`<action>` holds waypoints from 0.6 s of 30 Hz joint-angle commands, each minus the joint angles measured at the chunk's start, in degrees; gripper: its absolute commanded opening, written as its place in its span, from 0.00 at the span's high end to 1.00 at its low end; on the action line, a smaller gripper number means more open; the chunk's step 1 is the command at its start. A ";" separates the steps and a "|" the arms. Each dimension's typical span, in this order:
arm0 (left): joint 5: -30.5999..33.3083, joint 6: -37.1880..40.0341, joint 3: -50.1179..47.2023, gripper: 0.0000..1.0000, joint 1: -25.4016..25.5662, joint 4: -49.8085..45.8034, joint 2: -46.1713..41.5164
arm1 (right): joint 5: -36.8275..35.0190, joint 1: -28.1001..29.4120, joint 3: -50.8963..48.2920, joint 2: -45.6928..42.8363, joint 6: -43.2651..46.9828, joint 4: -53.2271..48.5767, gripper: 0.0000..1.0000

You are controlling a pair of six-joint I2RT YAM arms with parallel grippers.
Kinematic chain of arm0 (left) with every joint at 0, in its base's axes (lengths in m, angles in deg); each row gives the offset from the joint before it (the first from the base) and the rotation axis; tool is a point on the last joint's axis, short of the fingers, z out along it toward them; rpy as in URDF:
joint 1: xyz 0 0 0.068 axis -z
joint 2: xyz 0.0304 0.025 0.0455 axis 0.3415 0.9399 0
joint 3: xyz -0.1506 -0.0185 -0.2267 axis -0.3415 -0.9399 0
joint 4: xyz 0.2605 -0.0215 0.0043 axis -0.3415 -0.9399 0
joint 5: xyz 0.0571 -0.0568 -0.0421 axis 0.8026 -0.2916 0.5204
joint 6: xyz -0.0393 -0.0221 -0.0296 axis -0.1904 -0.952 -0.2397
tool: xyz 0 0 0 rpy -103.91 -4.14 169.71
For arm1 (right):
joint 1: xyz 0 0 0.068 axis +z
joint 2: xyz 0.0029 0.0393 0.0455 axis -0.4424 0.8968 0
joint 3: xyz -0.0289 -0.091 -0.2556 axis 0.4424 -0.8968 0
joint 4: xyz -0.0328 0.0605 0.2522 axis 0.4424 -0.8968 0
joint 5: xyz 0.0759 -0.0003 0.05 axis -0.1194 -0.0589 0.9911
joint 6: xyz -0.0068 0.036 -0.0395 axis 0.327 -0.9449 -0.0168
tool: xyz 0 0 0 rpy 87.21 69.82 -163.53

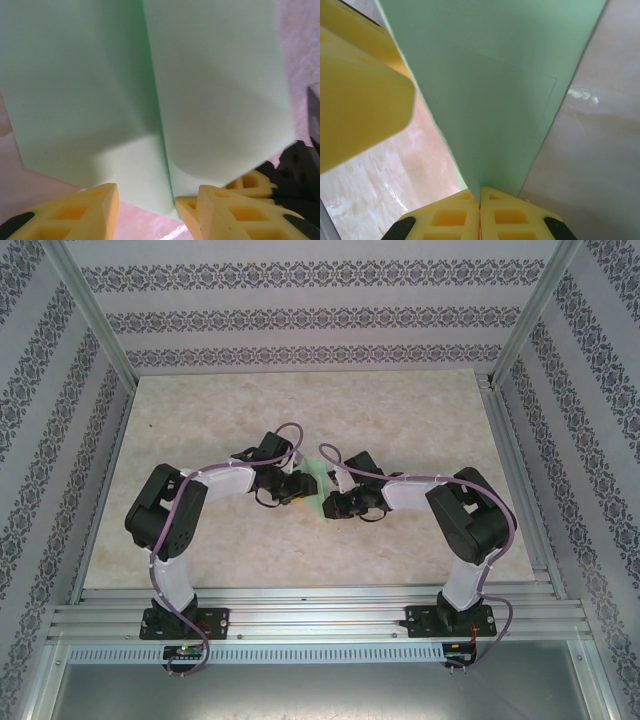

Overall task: Fold a paper plane with a square sheet of paper (fold left side to right side)
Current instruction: Fourth fold the wing at the center of the table.

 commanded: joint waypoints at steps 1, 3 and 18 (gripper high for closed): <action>-1.55 -1.00 1.92 0.50 -0.19 3.76 1.44 | 0.51 -0.38 1.47 0.76 0.95 -0.31 0.92; -1.56 -1.33 1.92 0.46 -0.15 4.33 1.84 | 0.83 -0.39 1.57 0.88 0.88 -0.30 0.92; 3.04 -2.26 2.30 0.41 -0.18 1.27 5.57 | 2.30 -0.54 3.62 1.03 0.25 -1.18 0.87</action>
